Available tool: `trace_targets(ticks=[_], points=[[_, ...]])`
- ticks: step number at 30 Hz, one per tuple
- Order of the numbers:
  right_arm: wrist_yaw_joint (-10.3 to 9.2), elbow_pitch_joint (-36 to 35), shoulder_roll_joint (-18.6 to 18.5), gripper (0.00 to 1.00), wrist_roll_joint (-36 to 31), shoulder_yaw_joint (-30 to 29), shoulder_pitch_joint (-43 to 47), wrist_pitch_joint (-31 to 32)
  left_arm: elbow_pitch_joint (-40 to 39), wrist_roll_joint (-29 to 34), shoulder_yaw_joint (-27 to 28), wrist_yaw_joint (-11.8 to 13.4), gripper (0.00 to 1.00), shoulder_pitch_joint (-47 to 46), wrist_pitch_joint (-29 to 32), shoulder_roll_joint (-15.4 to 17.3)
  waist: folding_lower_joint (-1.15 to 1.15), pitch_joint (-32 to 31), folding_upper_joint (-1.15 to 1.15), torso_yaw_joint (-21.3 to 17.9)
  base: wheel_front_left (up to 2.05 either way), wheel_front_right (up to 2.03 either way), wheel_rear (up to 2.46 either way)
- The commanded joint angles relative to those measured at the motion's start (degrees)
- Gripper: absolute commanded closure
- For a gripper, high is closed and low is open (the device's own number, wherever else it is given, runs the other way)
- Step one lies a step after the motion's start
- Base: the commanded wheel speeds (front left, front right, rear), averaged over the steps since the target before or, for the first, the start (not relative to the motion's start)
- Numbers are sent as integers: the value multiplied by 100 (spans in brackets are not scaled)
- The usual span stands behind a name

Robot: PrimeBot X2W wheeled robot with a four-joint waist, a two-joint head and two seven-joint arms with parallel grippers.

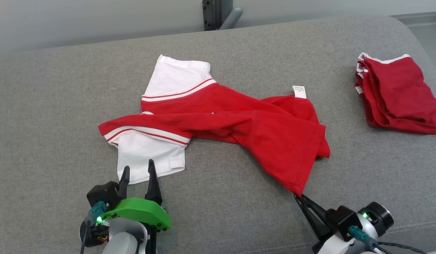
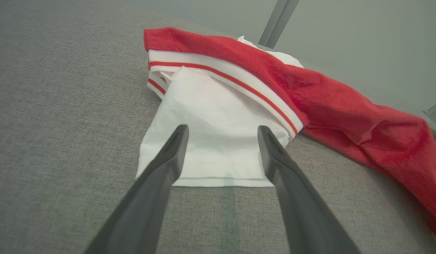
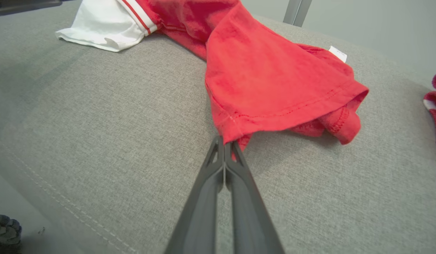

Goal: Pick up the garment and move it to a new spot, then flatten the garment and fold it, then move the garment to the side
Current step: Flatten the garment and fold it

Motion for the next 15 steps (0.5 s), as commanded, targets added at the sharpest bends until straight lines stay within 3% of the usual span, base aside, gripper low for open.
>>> trace_targets(ticks=[1, 3, 15], points=[[-7, 31, 20, 67, -9, -23, 74, -17, 10, 23, 13, -10, 0, 82, -13, 15, 0, -12, 0, -5, 0, 0, 0], [-7, 93, 54, 0, -85, -25, 143, -17, 32, 16, 3, -16, 0, 104, -13, 15, 0, -38, 0, -5, 0, 0, 0], [-7, 28, 171, 0, 65, -474, 633, -18, 84, 20, 109, -11, 0, 222, -13, 15, 0, -189, 0, -44, 0, 0, 0]])
